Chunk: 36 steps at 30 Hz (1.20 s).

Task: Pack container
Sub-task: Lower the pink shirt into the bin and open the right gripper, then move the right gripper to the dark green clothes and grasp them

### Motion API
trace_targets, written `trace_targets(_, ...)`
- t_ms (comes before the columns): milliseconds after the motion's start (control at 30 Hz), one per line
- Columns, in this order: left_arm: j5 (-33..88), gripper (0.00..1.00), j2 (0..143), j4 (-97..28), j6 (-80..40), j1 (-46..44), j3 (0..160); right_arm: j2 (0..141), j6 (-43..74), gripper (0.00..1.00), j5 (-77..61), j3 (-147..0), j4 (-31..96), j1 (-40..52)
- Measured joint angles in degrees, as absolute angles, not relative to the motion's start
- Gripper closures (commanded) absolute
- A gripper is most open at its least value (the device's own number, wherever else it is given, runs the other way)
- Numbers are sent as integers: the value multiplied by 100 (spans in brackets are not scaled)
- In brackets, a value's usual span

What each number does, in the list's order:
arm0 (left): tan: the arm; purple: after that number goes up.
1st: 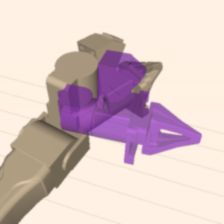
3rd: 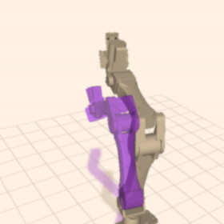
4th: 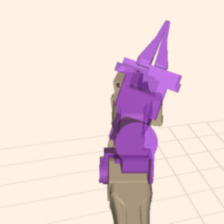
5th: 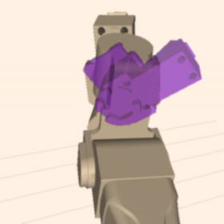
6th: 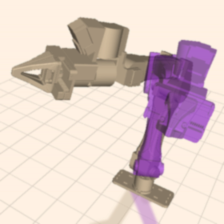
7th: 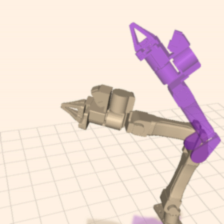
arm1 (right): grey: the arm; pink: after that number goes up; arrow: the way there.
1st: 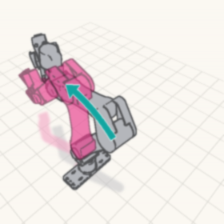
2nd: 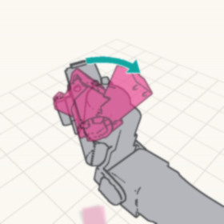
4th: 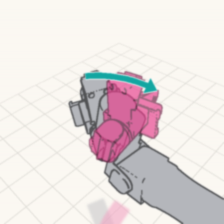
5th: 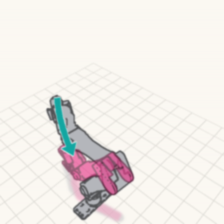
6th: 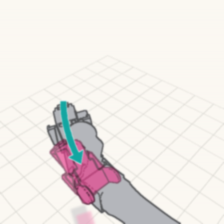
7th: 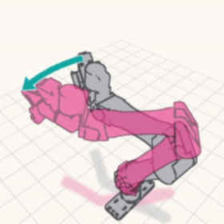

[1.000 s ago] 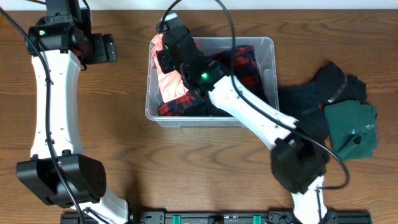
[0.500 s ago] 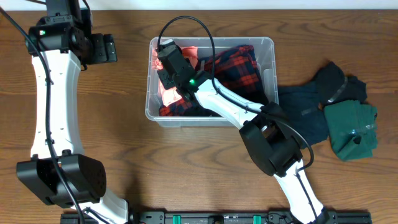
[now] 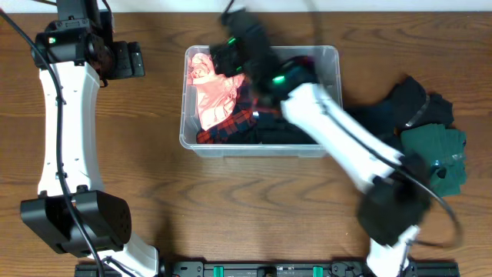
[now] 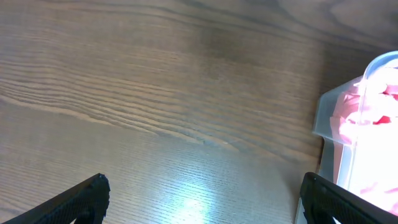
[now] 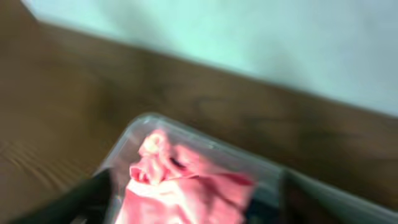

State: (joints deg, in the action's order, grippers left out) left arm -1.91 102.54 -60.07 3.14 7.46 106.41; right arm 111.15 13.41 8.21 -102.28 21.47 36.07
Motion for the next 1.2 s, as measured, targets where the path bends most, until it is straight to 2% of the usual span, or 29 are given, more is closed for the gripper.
trace_targets(267, -191, 2, 10254, -6003, 311, 746, 10641, 9915, 1503, 1, 963, -10265, 4313, 2749)
trace_targets(533, -191, 2, 10254, -6001, 298, 746, 10641, 9867, 3039, 1, 1531, -10147, 6567, 1457)
trace_targets(667, -191, 2, 10254, -6001, 298, 746, 10641, 9867, 3566, 1, 1662, -9778, 6764, 1013)
trace_targets(833, -191, 2, 10254, -6001, 298, 746, 10641, 9867, 3806, 1, 1697, -8997, 6740, 906)
trace_targets(1200, -191, 2, 10254, -6001, 298, 746, 10641, 9867, 3903, 1, 1514, -7483, 5850, 504)
